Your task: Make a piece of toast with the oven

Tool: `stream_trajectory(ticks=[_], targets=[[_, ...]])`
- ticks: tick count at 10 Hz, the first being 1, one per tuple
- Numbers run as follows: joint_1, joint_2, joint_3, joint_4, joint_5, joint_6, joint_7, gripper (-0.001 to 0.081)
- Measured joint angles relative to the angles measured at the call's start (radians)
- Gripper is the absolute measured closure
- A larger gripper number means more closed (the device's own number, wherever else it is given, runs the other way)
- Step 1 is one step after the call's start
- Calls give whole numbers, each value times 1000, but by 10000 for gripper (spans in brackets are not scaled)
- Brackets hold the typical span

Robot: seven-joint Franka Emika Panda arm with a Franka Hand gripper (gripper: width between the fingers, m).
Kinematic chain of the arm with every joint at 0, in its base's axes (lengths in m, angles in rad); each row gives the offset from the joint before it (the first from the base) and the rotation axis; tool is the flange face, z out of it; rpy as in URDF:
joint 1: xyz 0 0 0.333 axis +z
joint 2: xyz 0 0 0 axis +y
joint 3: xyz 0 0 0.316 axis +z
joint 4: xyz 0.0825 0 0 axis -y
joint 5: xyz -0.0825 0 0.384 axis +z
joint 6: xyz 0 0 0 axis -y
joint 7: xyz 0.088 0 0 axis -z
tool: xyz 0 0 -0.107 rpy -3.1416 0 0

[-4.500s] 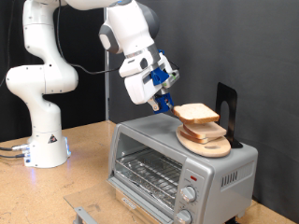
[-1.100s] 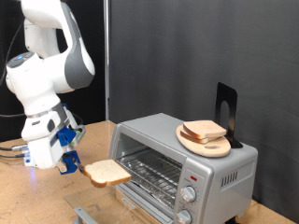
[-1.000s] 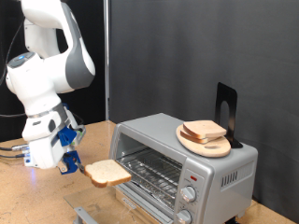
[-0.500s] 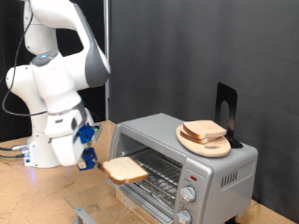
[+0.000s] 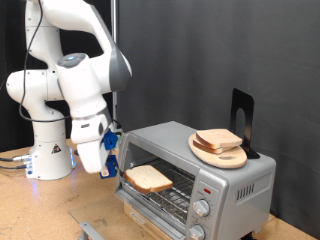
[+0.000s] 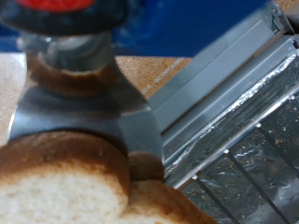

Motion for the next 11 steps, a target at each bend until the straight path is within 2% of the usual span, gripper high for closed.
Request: stream_trajectory(ticks=[2,6,8,11], targets=[[0,0,35,0,-53,-1,63,324],[20,-8,85,0,-51,-1,94,324],[32,-23,101,-6,-41,-2,99,324],[30,-31,109,-23,-73,-5,139,324]])
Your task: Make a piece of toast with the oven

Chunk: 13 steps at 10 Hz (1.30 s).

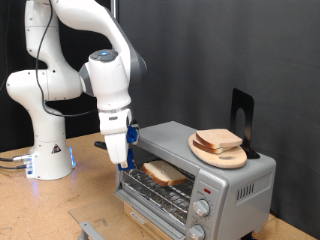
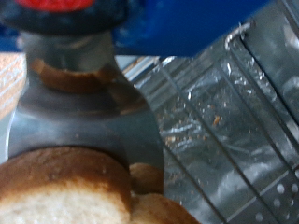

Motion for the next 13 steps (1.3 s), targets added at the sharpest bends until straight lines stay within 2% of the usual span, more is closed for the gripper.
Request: stream_trajectory(ticks=[7,13], targets=[[-38,-16,-14,-29,-30,-38,-3,324],[-19,-52,3,-24,27,-39,-3,324]])
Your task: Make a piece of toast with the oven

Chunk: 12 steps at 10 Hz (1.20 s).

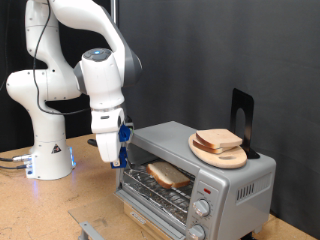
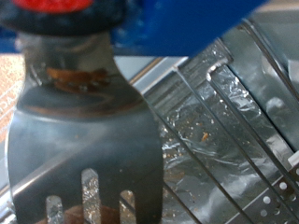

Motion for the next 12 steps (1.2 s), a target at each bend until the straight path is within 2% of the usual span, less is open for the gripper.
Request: stream_trajectory(ticks=[4,7,10,12], targets=[[-2,-1,19,-7,-22,1,21,324],[-34,-2,11,-34,-86,-5,16,324],[-64,-13,-39,-49,-103,-53,-60,324],[-68,-38,-90,-46,-57,-101,-115,324]])
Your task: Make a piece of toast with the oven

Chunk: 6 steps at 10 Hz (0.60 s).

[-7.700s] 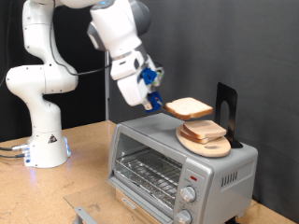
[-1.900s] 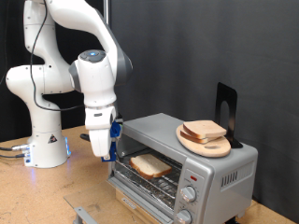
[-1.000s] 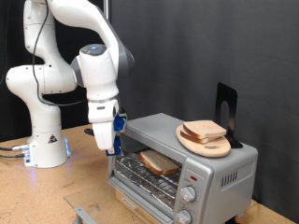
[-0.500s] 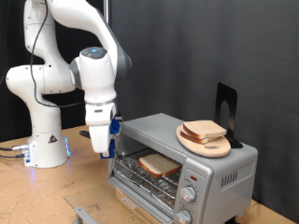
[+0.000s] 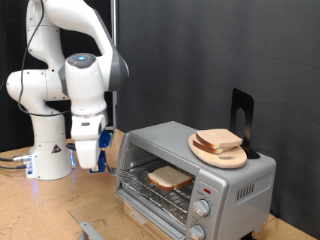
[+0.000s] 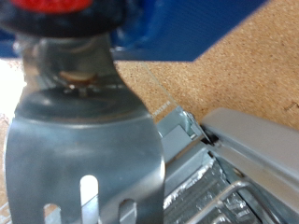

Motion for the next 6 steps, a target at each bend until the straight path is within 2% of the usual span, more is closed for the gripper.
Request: stream_trajectory(ticks=[1,3,4,6], targets=[[0,-17,-18,3,25,-28,-20,324],[0,-13,-17,0,16,-27,-22,324],[-1,-15,-34,5,22,-42,-42,324],[-6,-32,-102,43,75,-131,-100,324]])
